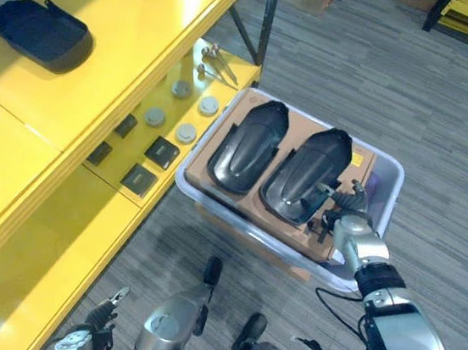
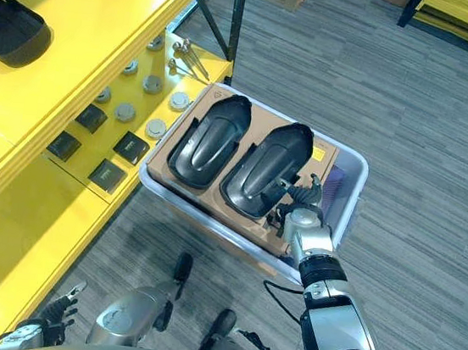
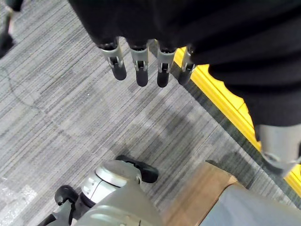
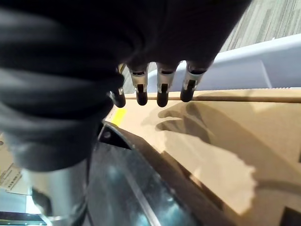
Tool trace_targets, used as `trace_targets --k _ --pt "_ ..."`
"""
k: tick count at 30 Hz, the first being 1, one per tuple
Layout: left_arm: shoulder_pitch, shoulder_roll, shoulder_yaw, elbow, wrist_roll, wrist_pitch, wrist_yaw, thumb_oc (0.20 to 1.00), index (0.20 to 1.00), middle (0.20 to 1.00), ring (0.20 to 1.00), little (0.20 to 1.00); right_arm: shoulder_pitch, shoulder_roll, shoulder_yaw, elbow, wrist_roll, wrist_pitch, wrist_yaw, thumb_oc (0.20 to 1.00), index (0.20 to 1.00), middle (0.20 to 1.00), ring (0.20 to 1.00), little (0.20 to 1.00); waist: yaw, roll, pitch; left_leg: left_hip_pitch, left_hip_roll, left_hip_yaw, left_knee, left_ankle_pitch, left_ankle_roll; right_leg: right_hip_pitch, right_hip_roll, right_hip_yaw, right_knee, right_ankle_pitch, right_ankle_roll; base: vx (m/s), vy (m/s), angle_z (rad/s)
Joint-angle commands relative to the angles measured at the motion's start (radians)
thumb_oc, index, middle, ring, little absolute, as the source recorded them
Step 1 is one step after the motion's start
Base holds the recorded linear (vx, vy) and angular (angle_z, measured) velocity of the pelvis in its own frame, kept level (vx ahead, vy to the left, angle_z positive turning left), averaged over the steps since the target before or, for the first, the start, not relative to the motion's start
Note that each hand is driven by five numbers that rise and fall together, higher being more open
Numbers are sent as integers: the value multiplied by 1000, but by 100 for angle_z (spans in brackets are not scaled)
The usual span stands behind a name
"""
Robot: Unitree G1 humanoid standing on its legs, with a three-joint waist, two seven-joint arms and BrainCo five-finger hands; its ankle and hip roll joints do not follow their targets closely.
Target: Move parts from the plastic box to the shelf.
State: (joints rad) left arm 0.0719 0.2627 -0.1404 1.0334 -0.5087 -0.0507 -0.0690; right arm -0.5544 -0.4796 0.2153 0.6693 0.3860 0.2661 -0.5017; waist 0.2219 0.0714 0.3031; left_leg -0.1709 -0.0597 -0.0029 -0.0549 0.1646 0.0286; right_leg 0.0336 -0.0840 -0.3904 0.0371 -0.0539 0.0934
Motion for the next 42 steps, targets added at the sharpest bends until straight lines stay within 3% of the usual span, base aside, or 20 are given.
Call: trace_targets --k 1,8,12,20,27,29,31,33,37,42 --pt "-14 8 -31 8 -24 -13 -1 1000 1000 1000 1000 1000 -16 -29 38 -30 -57 -7 12 1000 1000 1000 1000 1000 22 -50 13 -12 19 -9 82 -104 -27 -107 -95 42 -27 137 54 0 0 0" --pt "-12 10 -28 -3 -24 -8 1 1000 1000 1000 1000 1000 5 -33 46 -41 -112 11 24 1000 1000 1000 1000 1000 18 -54 17 -16 20 -7 83 -105 -27 -111 -93 45 -25 137 55 0 0 0" --pt "-21 18 -27 -18 -42 -14 9 1000 1000 1000 1000 1000 71 -56 70 -34 -234 36 58 1000 1000 1000 1000 1000 5 -78 37 -32 25 4 92 -109 -24 -125 -86 56 -25 144 58 -40 -34 1" --pt "-46 43 -34 -28 -61 -9 20 1000 1000 1000 1000 1000 103 -78 92 27 -286 35 54 1000 1000 1000 1000 1000 0 -106 55 -54 30 8 100 -111 -22 -139 -77 60 -31 154 63 -35 -39 -2" --pt "-76 60 -43 -35 -69 -1 31 1000 1000 1000 1000 1000 97 -76 91 81 -200 -24 14 1000 1000 1000 1000 1000 7 -114 64 -63 29 2 101 -112 -21 -143 -73 58 -37 161 64 -12 -12 1" --pt "-76 61 -41 -45 -63 7 33 1000 1000 1000 1000 1000 105 -75 77 69 -148 -61 -41 1000 1000 1000 1000 1000 9 -111 64 -61 29 1 98 -110 -21 -141 -74 54 -40 163 65 -16 -10 1" --pt "-63 49 -35 -58 -55 9 41 1000 1000 1000 1000 1000 112 -86 30 -11 -111 -158 -162 1000 1000 1000 1000 1000 5 -108 58 -52 30 -2 96 -112 -21 -134 -74 57 -40 162 65 0 0 0" --pt "-50 41 -22 -66 -46 10 44 1000 1000 1000 1000 1000 110 -94 -9 -102 -128 -187 -216 1000 1000 1000 1000 1000 0 -105 50 -46 31 -2 92 -111 -20 -134 -74 60 -39 161 66 0 0 0" --pt "-30 29 4 -66 -34 16 36 1000 1000 1000 1000 1000 84 -122 -58 -279 -157 -144 -210 1000 1000 1000 1000 1000 -12 -100 34 -31 33 8 84 -116 -20 -129 -74 71 -41 154 67 34 59 -5" --pt "-12 16 8 -37 -26 0 14 1000 1000 1000 1000 1000 33 -127 -25 -292 -151 -65 -122 1000 1000 1000 1000 1000 -7 -88 14 -16 32 15 80 -115 -23 -118 -80 67 -43 148 61 30 60 -8"
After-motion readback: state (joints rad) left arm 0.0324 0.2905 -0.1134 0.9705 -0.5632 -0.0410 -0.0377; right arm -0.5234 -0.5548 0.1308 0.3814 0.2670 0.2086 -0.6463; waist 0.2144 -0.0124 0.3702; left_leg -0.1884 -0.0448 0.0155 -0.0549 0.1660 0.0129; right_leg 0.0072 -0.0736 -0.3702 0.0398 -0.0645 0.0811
